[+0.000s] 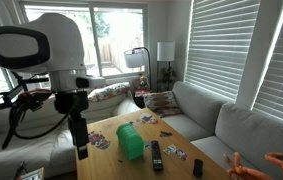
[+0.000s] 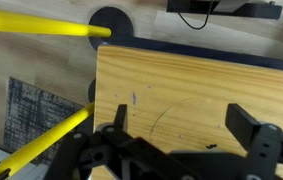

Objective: Turn the green bowl to the left

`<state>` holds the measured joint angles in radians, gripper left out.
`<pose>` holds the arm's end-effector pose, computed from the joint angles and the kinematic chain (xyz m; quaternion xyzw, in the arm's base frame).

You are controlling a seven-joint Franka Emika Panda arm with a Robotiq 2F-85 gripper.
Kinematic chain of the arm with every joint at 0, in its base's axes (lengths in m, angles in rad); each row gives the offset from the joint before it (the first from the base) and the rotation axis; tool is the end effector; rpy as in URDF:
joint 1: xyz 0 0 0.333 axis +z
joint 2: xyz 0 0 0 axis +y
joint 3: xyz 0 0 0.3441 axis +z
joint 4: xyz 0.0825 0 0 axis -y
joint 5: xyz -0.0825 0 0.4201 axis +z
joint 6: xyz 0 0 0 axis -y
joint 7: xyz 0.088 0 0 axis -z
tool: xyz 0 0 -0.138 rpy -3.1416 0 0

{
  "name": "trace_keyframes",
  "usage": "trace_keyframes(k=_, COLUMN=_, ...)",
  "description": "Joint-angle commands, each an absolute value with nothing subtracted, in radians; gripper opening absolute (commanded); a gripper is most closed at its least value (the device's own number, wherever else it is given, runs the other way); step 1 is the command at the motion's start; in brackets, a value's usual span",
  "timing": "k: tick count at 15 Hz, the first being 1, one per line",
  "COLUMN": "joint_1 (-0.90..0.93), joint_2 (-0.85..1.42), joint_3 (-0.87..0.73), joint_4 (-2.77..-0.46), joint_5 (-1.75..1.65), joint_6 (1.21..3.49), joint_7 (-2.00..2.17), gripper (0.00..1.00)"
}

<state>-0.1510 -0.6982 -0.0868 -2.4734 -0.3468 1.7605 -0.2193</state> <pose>0.3385 -0.1264 0.5096 0.9893 0.0350 -0.0377 0.1367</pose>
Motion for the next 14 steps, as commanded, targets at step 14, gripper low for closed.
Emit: trace_keyframes(k=14, joint_1=-0.137, joint_2=-0.541, joint_3=-0.053, joint_4=-2.35, joint_5=-0.159, joint_6=1.749, joint_7=0.164, gripper=1.0)
